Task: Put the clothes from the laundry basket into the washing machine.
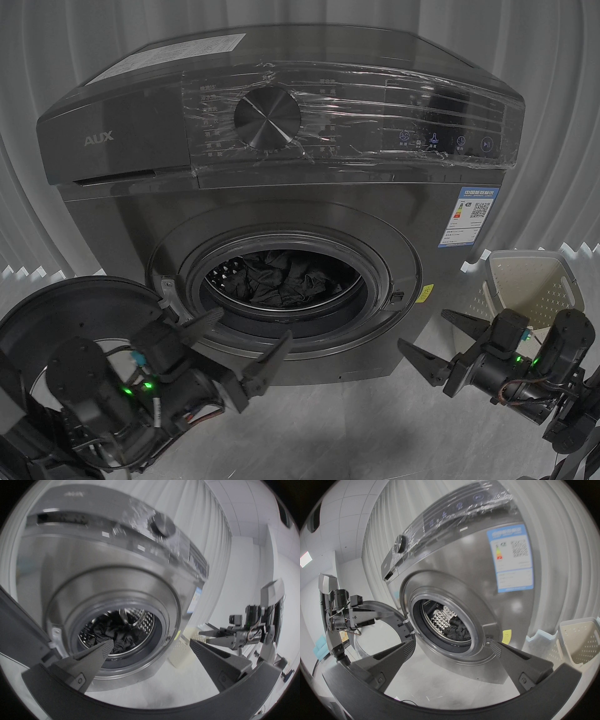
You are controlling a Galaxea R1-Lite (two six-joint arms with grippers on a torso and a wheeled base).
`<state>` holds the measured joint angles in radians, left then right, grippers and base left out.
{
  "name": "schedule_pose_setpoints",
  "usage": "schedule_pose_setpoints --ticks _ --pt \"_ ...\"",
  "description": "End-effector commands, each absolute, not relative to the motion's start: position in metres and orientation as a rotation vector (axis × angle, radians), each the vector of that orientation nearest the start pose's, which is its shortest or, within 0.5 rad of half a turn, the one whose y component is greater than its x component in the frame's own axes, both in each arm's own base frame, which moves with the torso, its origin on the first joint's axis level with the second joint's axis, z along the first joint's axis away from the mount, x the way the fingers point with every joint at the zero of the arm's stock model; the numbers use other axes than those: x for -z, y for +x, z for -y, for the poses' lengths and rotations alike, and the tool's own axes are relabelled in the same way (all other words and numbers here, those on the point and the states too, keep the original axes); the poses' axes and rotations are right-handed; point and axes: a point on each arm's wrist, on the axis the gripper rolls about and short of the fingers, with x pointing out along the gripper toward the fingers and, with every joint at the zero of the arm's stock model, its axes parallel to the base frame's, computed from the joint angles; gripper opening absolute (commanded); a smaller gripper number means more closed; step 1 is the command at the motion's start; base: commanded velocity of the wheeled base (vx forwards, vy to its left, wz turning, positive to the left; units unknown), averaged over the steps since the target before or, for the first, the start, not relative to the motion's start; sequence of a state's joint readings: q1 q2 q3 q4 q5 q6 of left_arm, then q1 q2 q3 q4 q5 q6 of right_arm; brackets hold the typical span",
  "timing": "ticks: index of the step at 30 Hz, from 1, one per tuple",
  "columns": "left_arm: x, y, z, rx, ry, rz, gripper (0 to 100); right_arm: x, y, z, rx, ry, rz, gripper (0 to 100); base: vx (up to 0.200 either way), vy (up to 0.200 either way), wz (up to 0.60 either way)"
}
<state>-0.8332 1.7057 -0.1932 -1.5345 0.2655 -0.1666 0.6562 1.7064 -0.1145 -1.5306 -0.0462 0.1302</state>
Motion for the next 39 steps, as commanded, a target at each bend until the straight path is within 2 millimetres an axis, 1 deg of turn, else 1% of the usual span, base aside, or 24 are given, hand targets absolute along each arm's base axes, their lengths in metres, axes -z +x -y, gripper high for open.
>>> schedule_pose_setpoints --ticks 1,7,8,10,13,16,17,20,23,25,31,34,37,39 --pt "-0.157 0.127 0.132 0.522 -0.275 0.083 100 -0.134 0.155 -0.104 -0.533 0.138 -0.012 100 0.000 0.000 0.00" --pt "-0.160 0.111 0.112 0.509 -0.275 0.115 100 -0.148 0.147 -0.078 -0.443 0.147 0.076 100 0.000 0.000 0.00" --pt "-0.159 0.110 0.111 0.509 -0.273 0.114 100 -0.148 0.146 -0.077 -0.440 0.146 0.080 100 -0.200 0.000 0.00" --pt "-0.157 0.107 0.101 0.480 -0.241 0.119 100 -0.149 0.138 -0.070 -0.426 0.137 0.094 100 -0.200 0.000 0.00" --pt "-0.158 0.106 0.092 0.439 -0.212 0.127 100 -0.152 0.132 -0.066 -0.414 0.137 0.104 100 -0.200 0.000 0.00" --pt "-0.160 0.100 0.083 0.417 -0.166 0.124 100 -0.155 0.127 -0.060 -0.387 0.121 0.113 100 -0.200 0.000 0.00" --pt "-0.160 0.099 0.083 0.417 -0.163 0.124 100 -0.154 0.127 -0.060 -0.387 0.117 0.112 100 -0.200 0.000 0.00" --pt "-0.156 0.093 0.070 0.375 -0.120 0.082 100 -0.152 0.115 -0.051 -0.358 0.044 0.069 100 -0.200 0.000 0.00" --pt "-0.156 0.089 0.064 0.350 -0.104 0.066 100 -0.151 0.107 -0.047 -0.356 0.038 0.043 100 -0.200 0.000 0.00" --pt "-0.156 0.083 0.057 0.333 -0.093 0.065 100 -0.149 0.102 -0.044 -0.346 0.040 0.021 100 -0.200 0.000 0.00" --pt "-0.153 0.067 0.041 0.301 -0.065 0.068 100 -0.152 0.090 -0.028 -0.217 0.035 0.058 100 -0.200 0.000 0.00" --pt "-0.150 0.058 0.030 0.259 -0.067 0.069 100 -0.151 0.079 -0.022 -0.182 0.013 0.062 100 0.000 0.000 0.00" --pt "-0.137 0.042 0.016 0.201 -0.067 0.012 100 -0.138 0.054 -0.012 -0.144 -0.005 -0.007 100 0.000 0.000 0.00" --pt "-0.130 0.034 0.010 0.158 -0.078 -0.009 100 -0.130 0.038 -0.006 -0.101 -0.012 -0.013 100 0.000 0.000 0.00"
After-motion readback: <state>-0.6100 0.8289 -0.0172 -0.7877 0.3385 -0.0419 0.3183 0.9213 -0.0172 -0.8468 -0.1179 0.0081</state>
